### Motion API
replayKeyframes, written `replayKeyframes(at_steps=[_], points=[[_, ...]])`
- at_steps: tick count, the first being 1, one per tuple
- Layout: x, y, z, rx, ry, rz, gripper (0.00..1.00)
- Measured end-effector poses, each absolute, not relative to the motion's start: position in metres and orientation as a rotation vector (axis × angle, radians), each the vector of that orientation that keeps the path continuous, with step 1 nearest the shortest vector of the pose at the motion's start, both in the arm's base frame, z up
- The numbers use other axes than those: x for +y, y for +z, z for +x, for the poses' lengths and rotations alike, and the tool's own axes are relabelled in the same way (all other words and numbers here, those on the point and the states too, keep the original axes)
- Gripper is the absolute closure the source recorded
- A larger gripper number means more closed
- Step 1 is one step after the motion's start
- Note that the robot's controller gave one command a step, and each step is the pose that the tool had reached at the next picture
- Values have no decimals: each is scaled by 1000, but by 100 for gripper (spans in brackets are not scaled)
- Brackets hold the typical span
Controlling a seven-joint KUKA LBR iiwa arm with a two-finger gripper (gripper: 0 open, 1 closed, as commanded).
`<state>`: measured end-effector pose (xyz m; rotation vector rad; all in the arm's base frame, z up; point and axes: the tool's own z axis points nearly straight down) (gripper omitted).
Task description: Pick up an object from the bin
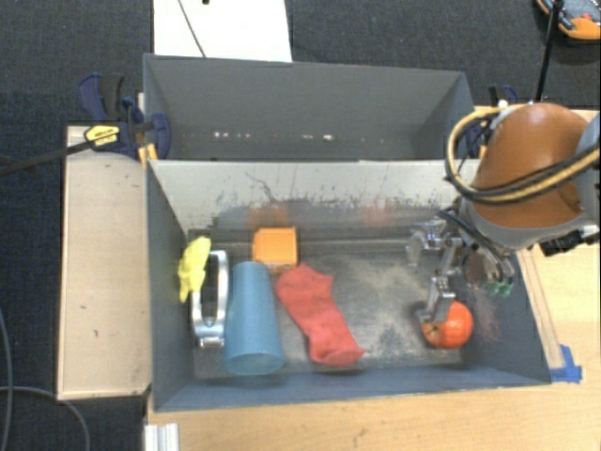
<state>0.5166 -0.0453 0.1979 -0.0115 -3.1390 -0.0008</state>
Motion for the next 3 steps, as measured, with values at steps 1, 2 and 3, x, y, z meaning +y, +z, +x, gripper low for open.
replayKeyframes(at_steps=[1, 2, 3], points=[[-44, 167, 513, -3147, 1, 123, 0], [-79, 114, 506, -3141, 0, 183, 0], [-105, 120, 524, -3142, -2, 23, 0]])
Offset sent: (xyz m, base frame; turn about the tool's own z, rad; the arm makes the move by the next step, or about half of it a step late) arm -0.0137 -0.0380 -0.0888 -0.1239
